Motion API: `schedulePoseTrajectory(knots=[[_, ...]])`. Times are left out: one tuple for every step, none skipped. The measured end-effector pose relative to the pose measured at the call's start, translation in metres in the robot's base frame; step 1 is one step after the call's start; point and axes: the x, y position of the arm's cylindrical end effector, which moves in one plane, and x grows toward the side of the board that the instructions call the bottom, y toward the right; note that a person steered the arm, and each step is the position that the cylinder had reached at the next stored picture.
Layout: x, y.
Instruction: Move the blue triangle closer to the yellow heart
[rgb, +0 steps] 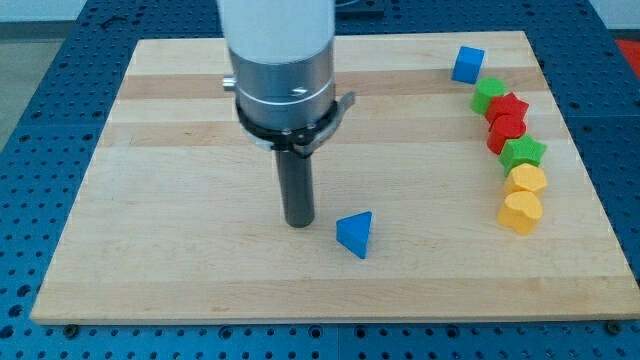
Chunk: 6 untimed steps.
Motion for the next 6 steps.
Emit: schedulePoseTrajectory(knots=[[0.009,0.002],[0.023,0.021],[0.024,0.051],[0.024,0.084],[0.024,0.107],[0.024,0.121]])
